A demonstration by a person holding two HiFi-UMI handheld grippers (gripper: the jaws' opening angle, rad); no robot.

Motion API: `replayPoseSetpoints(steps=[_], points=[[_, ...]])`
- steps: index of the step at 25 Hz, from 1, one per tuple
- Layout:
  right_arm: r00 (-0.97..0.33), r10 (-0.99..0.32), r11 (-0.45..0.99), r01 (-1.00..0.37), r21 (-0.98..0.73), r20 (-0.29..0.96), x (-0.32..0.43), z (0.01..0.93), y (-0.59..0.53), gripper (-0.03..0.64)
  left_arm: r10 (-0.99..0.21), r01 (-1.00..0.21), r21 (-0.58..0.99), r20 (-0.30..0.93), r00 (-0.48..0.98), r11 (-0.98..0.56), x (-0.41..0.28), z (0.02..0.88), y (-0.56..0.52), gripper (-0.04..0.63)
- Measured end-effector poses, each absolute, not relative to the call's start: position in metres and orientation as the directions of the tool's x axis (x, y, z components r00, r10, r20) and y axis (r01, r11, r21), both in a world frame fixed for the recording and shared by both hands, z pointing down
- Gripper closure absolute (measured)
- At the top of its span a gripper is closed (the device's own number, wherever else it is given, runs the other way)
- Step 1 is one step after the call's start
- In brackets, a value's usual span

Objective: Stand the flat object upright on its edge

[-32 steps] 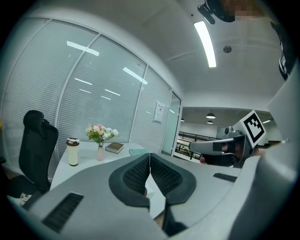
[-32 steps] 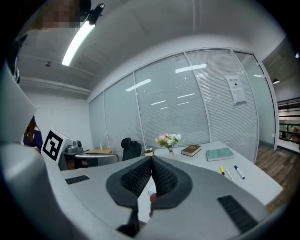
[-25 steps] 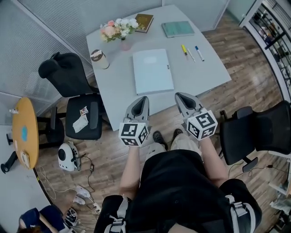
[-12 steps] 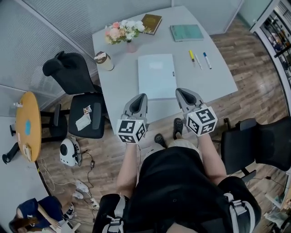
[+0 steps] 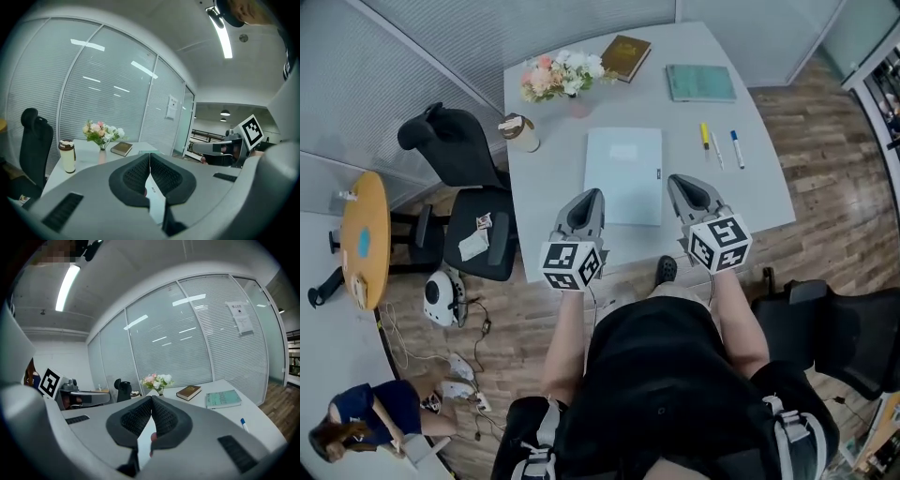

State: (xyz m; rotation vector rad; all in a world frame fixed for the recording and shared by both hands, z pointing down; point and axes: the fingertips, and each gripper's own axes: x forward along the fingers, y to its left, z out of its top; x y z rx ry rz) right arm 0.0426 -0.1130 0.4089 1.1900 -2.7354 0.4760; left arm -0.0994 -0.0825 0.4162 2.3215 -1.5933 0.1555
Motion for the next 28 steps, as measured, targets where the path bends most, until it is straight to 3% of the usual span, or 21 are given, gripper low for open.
replayPoseSetpoints(steps=[12,28], points=[[-0.694,-0.657,0.630,-0.720,-0.291,0.294,0.061,0.454,-0.159,0.600,-0.893,-0.959,0.200,0.365,0.262,-0.200,-0.103,0.454,-0.117,0.574],[-0.554,-0.723,0.466,-0.832,-0.300,0.413,0.038,0.503,-0.180,0.598,-0.819,-0.924,0.286,0.446,0.362,-0.253,-0.160,0.511,-0.161,0.572]])
